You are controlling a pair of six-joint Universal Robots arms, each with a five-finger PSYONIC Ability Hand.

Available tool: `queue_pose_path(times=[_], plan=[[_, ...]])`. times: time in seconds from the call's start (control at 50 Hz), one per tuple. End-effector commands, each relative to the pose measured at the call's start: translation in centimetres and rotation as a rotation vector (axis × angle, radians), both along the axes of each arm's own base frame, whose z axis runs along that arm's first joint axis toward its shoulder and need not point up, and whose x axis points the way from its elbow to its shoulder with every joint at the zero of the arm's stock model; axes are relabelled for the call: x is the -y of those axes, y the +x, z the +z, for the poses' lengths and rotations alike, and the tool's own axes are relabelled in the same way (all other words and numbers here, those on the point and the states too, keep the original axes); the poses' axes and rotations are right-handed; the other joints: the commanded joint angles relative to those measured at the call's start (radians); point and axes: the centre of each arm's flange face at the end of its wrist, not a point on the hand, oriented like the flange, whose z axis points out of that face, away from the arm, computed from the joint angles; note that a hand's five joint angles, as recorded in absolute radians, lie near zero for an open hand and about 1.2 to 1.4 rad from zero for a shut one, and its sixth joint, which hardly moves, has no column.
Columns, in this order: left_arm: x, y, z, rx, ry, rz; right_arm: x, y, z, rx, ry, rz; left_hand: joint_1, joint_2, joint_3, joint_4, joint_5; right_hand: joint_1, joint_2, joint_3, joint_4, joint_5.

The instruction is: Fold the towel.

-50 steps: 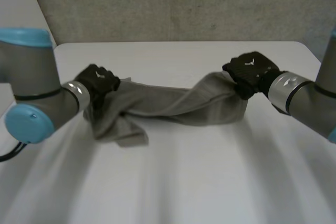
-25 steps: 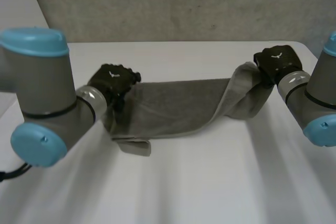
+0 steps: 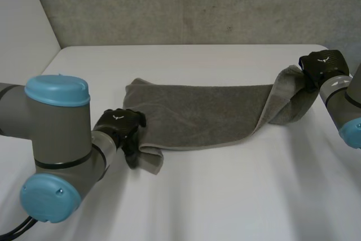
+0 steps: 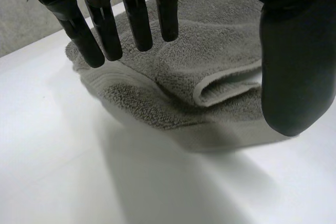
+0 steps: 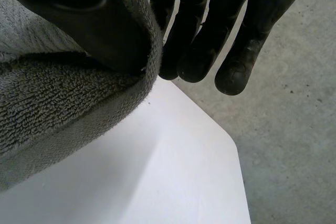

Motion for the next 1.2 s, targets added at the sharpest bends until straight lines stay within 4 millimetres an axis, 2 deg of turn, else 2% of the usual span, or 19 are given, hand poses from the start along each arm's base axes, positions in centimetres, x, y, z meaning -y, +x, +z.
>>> queue_pose_path(times=[0.02, 0.3, 0.46, 0.62, 0.86, 0.92, 0.96, 1.0, 1.02, 1.04, 1.06, 1.1, 1.12, 1.16, 1.18, 1.2], plan=[[1.3, -1.1, -0.8, -0.032, -0.060, 0.009, 0.0, 0.0, -0.1, 0.001, 0.002, 0.001, -0.047, -0.046, -0.048, -0.045, -0.226, 0.082, 0.062, 0.062, 0.064, 0.050], [3.3, -3.4, -2.9, -0.021, -0.084, 0.013, -0.1, 0.0, -0.3, -0.002, 0.006, 0.006, -0.018, -0.017, -0.019, -0.016, -0.197, 0.082, 0.062, 0.062, 0.064, 0.050], [3.8, -4.6, -4.0, -0.012, -0.088, 0.000, -0.1, 0.0, -0.3, -0.002, 0.006, 0.006, 0.011, 0.012, 0.010, 0.014, -0.167, 0.082, 0.062, 0.062, 0.064, 0.050], [4.3, -4.6, -4.3, -0.001, -0.099, 0.021, 0.0, -0.1, -0.3, -0.005, 0.004, 0.006, 0.129, 0.129, 0.128, 0.131, -0.050, 0.082, 0.062, 0.062, 0.064, 0.050], [4.6, -4.8, -5.4, 0.060, -0.105, -0.003, 0.0, -0.1, -0.2, -0.003, 0.001, 0.005, 0.132, 0.133, 0.131, 0.134, -0.047, 0.082, 0.062, 0.062, 0.064, 0.050], [4.6, -4.7, -5.5, 0.064, -0.103, -0.001, 0.3, -0.6, -0.1, -0.003, -0.002, -0.011, 0.135, 0.136, 0.134, 0.137, -0.044, 0.082, 0.062, 0.062, 0.064, 0.050], [4.6, -4.7, -5.4, 0.064, -0.105, -0.002, 0.5, -0.9, -0.1, -0.001, -0.003, -0.017, 0.176, 0.177, 0.175, 0.178, -0.003, 0.082, 0.062, 0.062, 0.064, 0.050], [4.7, -4.7, -5.0, 0.059, -0.114, 0.002, 0.5, -1.0, 0.0, 0.002, -0.006, -0.021, 0.450, 0.451, 0.449, 0.453, 0.272, 0.082, 0.062, 0.062, 0.064, 0.050], [4.7, -4.7, -5.0, 0.059, -0.114, 0.002, 0.5, -1.0, 0.0, 0.002, -0.006, -0.021, 0.452, 0.453, 0.451, 0.454, 0.273, 0.082, 0.062, 0.062, 0.064, 0.050], [4.8, -4.6, -4.9, 0.058, -0.120, 0.008, 0.5, -0.9, 0.0, 0.004, -0.005, -0.019, 0.635, 0.636, 0.634, 0.637, 0.456, 0.082, 0.062, 0.062, 0.064, 0.050], [4.8, -4.6, -4.9, 0.058, -0.120, 0.008, 0.5, -0.9, 0.0, 0.004, -0.005, -0.019, 0.637, 0.638, 0.636, 0.639, 0.458, 0.082, 0.062, 0.062, 0.064, 0.050], [5.3, -4.2, -3.7, 0.054, -0.153, 0.052, 0.3, -0.9, 0.6, 0.014, -0.018, -0.016, 0.932, 0.933, 0.931, 0.934, 0.753, 0.082, 0.062, 0.062, 0.064, 0.050], [5.3, -4.2, -3.6, 0.054, -0.154, 0.052, 0.3, -0.9, 0.6, 0.014, -0.018, -0.016, 0.933, 0.934, 0.932, 0.935, 0.754, 0.082, 0.062, 0.062, 0.064, 0.050], [5.7, -3.6, -1.0, 0.033, -0.211, 0.098, -0.1, -0.8, 3.0, 0.055, -0.066, -0.015, 0.933, 0.934, 0.932, 0.935, 0.754, 0.082, 0.062, 0.062, 0.064, 0.050], [5.7, -3.6, -1.0, 0.033, -0.212, 0.098, -0.1, -0.8, 3.0, 0.056, -0.067, -0.015, 0.933, 0.934, 0.932, 0.935, 0.754, 0.082, 0.062, 0.062, 0.064, 0.050], [5.9, -3.4, 0.7, 0.011, -0.245, 0.112, -0.6, -0.8, 5.0, 0.089, -0.109, -0.010, 0.933, 0.934, 0.932, 0.935, 0.754, 0.082, 0.062, 0.062, 0.064, 0.050]])
